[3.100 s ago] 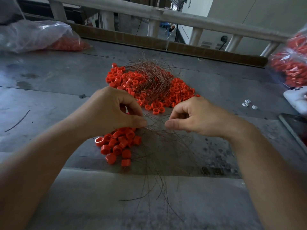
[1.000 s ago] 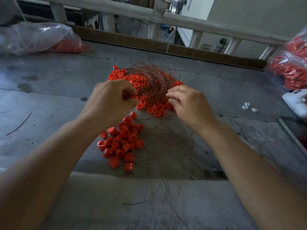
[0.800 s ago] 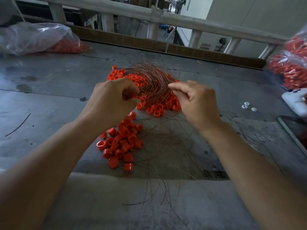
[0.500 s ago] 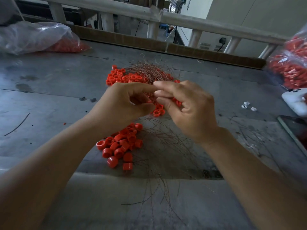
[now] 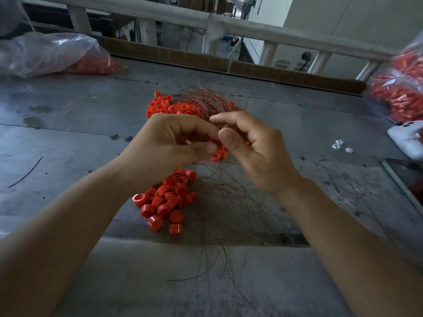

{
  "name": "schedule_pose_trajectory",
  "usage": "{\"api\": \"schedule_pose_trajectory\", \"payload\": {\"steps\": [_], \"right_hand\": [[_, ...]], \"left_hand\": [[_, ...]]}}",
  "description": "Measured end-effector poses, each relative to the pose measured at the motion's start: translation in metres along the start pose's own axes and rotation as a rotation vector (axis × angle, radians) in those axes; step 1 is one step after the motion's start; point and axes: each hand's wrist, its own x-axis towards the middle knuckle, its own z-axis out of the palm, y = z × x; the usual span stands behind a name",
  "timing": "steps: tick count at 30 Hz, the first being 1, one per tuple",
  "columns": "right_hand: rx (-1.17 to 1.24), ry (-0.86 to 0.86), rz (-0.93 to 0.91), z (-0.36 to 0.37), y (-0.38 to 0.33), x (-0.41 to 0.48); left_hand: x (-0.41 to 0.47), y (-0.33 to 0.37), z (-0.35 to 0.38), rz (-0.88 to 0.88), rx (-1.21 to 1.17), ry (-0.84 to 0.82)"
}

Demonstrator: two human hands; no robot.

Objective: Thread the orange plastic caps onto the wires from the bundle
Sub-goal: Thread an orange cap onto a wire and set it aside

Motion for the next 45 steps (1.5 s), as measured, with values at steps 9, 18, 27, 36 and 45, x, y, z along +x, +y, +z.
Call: {"api": "schedule_pose_trajectory", "payload": {"steps": [9,18,27,36,45], "right_hand": [[-0.164,0.128,-0.06,-0.015,0.0,0.002],[-0.123,0.179,-0.071,-0.02,-0.009,0.0],[-0.135,0.136,-0.034,-0.018,-0.01,-0.002],[-0.127,0.107,-0.031,-0.015,-0.012,-0.002],[-0.118,0.066,-0.03,-0.015,-0.013,-0.003]], "left_hand": [[0.001,-0.003,-0.005,-0.029,-0.156,0.128],[0.002,-0.008,-0.002,-0.062,-0.322,0.079],[0.001,-0.006,0.001,-0.001,0.006,0.188],[0.002,-0.006,0.001,-0.035,-0.083,0.201],[0.0,-0.002,0.004,0.012,-0.046,0.123]]}}
